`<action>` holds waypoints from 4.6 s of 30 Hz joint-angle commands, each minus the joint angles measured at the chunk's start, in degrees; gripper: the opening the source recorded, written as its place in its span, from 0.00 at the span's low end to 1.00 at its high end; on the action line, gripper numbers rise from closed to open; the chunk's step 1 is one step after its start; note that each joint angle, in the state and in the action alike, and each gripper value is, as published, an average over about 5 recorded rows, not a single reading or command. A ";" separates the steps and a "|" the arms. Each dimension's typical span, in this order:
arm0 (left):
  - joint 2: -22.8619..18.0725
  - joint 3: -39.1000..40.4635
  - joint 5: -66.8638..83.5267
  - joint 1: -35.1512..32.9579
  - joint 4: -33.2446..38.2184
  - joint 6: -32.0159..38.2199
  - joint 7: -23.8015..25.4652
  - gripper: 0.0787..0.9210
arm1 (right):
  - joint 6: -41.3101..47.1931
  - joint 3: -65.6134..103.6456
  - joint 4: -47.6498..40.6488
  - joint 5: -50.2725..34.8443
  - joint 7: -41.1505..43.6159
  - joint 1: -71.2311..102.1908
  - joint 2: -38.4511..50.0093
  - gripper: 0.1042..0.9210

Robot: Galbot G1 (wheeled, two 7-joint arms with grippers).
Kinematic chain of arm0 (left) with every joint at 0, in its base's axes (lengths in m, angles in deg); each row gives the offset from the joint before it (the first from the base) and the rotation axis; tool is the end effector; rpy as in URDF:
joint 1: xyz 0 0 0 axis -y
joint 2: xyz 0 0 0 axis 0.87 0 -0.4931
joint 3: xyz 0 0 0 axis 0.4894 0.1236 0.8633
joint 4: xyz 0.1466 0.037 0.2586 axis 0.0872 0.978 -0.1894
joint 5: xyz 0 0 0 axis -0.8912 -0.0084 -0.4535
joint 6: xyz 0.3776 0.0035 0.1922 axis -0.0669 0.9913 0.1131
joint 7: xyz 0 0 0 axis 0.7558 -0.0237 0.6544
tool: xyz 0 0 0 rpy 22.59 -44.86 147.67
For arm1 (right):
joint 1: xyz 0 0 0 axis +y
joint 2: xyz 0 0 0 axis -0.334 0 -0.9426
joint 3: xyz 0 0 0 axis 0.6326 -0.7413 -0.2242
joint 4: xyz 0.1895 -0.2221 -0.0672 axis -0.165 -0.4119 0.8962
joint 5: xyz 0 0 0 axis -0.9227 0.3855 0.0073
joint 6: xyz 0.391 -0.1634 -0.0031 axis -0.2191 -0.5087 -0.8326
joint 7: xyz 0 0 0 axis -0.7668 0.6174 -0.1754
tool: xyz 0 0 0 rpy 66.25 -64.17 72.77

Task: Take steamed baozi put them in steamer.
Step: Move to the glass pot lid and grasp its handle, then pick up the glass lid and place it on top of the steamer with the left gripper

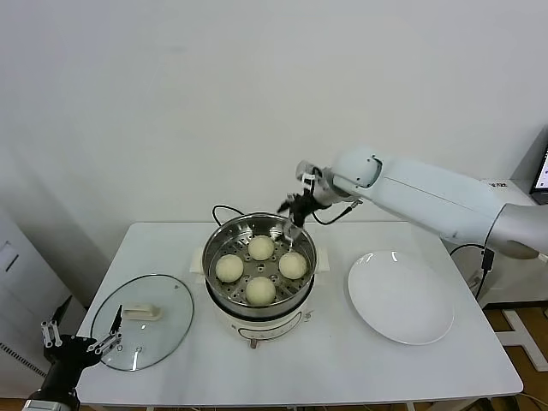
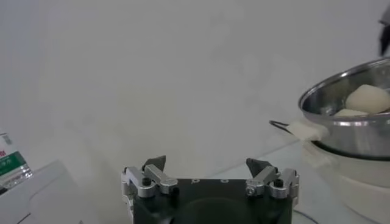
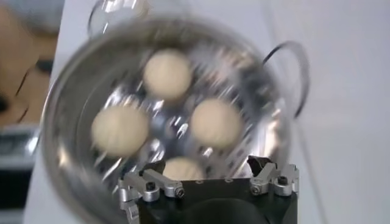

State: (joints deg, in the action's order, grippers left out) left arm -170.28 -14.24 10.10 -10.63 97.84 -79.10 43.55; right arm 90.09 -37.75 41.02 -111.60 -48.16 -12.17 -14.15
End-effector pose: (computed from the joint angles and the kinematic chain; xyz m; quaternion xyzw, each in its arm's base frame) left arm 0.2133 0.1289 -0.1942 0.0325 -0.9726 -0.2254 0.0463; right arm 0.5841 0.0873 -0.0746 0.5104 -0.7825 0.2959 0.1989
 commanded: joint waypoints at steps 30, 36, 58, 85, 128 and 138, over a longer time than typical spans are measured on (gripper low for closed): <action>2.03 1.80 -5.19 2.14 -4.66 5.14 -1.49 0.88 | -20.90 99.81 40.73 20.48 -31.97 113.72 -13.67 0.88; 5.98 1.24 -16.89 4.48 -14.66 21.00 -3.43 0.88 | -18.94 99.54 43.70 21.79 -32.87 115.22 -17.34 0.88; 7.81 3.82 -70.53 13.35 -36.34 33.56 -25.04 0.88 | -19.66 100.23 43.43 23.19 -32.45 116.14 -18.20 0.88; 11.14 6.24 -74.59 28.39 -49.54 25.64 -25.69 0.88 | -21.07 102.65 44.71 23.55 -31.04 119.03 -19.55 0.88; 36.52 28.81 -35.38 24.07 -5.15 -24.46 -6.32 0.05 | -22.08 103.16 41.75 25.43 -27.10 119.31 -17.39 0.88; 29.57 62.36 -53.98 44.40 -8.72 -40.42 -6.77 0.05 | -22.36 104.76 42.34 26.71 -26.78 121.73 -18.62 0.88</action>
State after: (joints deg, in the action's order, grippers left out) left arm -139.72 17.03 -34.38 17.68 84.24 -96.46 33.97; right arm 67.76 66.33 82.95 -85.50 -75.47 108.31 -32.58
